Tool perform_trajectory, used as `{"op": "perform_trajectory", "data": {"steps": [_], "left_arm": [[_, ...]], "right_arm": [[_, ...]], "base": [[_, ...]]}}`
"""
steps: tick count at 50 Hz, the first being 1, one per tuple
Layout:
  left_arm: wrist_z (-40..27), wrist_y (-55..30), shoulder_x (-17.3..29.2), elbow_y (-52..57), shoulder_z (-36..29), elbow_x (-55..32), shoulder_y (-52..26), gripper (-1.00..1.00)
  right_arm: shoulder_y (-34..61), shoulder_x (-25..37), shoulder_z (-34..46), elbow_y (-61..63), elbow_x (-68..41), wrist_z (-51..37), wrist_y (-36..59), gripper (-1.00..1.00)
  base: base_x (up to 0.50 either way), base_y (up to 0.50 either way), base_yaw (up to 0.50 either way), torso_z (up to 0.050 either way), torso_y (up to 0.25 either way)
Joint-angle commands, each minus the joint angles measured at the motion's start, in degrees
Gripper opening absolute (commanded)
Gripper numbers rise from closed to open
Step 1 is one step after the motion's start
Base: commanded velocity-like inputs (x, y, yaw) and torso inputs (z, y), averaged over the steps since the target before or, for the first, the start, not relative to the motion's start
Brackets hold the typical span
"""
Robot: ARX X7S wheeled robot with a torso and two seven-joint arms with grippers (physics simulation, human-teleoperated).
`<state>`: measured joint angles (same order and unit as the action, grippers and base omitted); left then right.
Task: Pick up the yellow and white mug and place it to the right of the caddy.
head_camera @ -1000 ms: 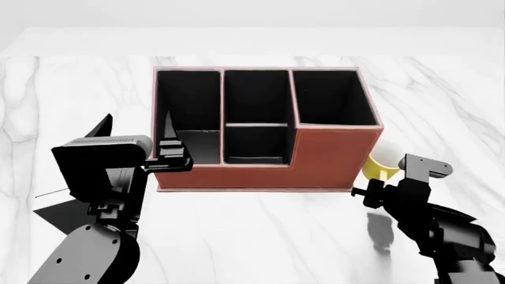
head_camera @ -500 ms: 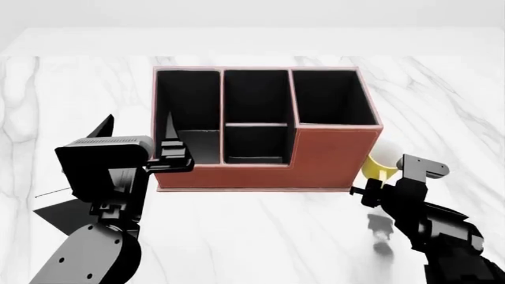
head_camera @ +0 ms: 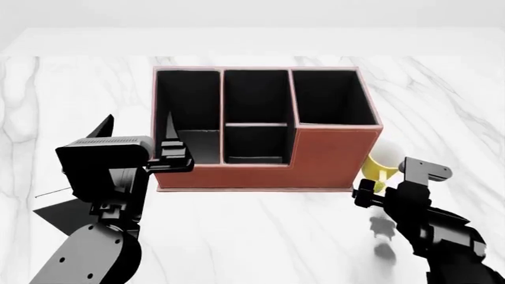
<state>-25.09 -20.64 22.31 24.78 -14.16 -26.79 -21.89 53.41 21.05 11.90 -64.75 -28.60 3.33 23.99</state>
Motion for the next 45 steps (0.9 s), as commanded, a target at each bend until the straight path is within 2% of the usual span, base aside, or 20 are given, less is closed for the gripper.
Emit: {"op": "perform_trajectory", "data": {"steps": [1,7,21,45], "left_arm": [[-0.1,0.0,0.1,0.0,-0.1,-0.1,0.0,1.0],[-0.2,0.1,0.1,-0.1,-0.1,-0.2,-0.1,1.0],[-0.4,0.0,0.3,0.2,-0.1,-0.5,-0.1,1.0],[-0.4,0.6,0.4,-0.2,-0.5,-0.5,-0.1,1.0]], "right_arm": [[-1.6,0.6,-0.7,3.2,0.2,-1.2,1.1,1.0],[-1.7,0.8,-0.8,3.0,0.1,-1.0,0.9,1.0],[-10.2,4.2,-3.3,21.6,-4.1,-6.1,9.3,1.0],[-21.8,5.9,-6.9,36.8,-8.8,-8.3,10.4,1.0]], "base": [[0.0,0.0,0.0,0.0,0.0],[0.0,0.0,0.0,0.0,0.0],[0.0,0.0,0.0,0.0,0.0],[0.0,0.0,0.0,0.0,0.0]]}}
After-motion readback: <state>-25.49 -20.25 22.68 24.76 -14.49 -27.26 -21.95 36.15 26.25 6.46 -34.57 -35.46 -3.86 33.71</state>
